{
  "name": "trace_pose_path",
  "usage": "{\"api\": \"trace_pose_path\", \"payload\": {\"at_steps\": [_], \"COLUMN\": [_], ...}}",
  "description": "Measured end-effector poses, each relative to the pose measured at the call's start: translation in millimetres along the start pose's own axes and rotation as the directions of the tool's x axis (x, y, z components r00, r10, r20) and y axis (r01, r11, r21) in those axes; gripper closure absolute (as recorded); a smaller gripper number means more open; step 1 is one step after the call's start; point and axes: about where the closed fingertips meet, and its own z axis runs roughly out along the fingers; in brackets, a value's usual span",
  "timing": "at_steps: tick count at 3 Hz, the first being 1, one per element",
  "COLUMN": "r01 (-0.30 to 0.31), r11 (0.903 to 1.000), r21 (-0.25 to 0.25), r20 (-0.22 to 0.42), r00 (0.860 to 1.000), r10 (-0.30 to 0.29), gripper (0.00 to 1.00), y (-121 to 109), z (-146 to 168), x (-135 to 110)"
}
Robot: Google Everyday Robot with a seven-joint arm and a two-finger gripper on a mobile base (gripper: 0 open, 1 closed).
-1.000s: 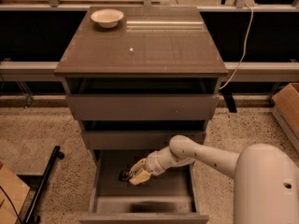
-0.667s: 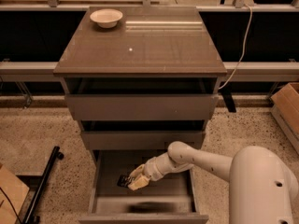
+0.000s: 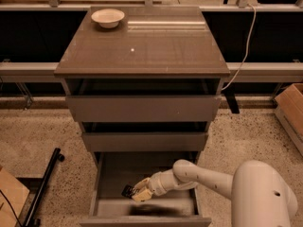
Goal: Place rxbar chocolate into bottom drawer
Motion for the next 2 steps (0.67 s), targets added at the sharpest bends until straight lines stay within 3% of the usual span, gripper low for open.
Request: {"api": "trace_pose_path", "payload": {"at_steps": [1,2], "r01": [-0.033,-0.052], "r11": [0.9994,0.9980], "r21": [0.015,0.037], "r20": [0.039,0.072], "r00": [0.999,0.996], "r10": [0.032,0.049], "gripper": [0.50,0.42], "y": [-20,-46], "z": [16,24], "x": [24,41]}}
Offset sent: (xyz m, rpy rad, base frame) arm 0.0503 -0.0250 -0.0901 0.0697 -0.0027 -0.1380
